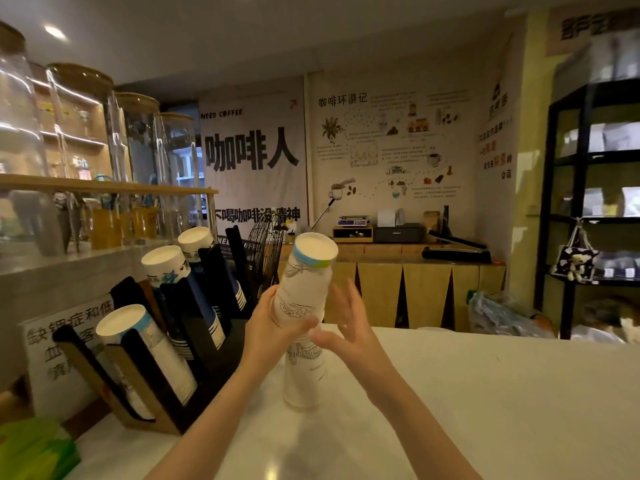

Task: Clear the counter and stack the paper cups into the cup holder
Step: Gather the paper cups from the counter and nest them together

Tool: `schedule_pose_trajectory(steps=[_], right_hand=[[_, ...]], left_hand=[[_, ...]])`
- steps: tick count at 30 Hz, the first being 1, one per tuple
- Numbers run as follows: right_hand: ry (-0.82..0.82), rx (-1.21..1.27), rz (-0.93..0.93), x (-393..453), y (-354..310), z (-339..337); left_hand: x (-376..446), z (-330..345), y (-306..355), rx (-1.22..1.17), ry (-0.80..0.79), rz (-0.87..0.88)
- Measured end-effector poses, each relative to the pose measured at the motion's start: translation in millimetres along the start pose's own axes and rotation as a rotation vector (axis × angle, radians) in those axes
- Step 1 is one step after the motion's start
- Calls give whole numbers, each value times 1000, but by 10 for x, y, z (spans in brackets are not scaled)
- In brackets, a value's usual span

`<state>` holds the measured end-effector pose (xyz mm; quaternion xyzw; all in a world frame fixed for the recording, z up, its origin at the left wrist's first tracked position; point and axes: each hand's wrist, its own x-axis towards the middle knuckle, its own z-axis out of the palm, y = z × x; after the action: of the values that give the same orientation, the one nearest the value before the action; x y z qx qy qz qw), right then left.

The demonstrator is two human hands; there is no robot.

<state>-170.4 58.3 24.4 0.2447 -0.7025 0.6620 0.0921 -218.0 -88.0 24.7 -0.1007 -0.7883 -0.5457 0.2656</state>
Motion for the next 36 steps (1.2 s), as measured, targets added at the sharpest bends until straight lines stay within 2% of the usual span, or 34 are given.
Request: schedule_pose_trajectory(steps=[5,10,19,26,33,36], right_hand=[[-106,-188,120,-38,168,93],[-106,-433,227,-36,479,221],[-103,-440,319,-37,782,212],[-122,-512,321,-84,833,161],[-110,-507,270,-108,785,154],[-99,-477,257,-125,790,149]], left_hand=[[-14,156,-186,-52,25,-186],[-63,248,-364,-9,-1,-278],[-259,334,-785,43,-77,-437],[-347,375,-924,142,-117,-377],[-356,359,-961,362,-248,-362],[-358,351,-967,392,-255,-345]])
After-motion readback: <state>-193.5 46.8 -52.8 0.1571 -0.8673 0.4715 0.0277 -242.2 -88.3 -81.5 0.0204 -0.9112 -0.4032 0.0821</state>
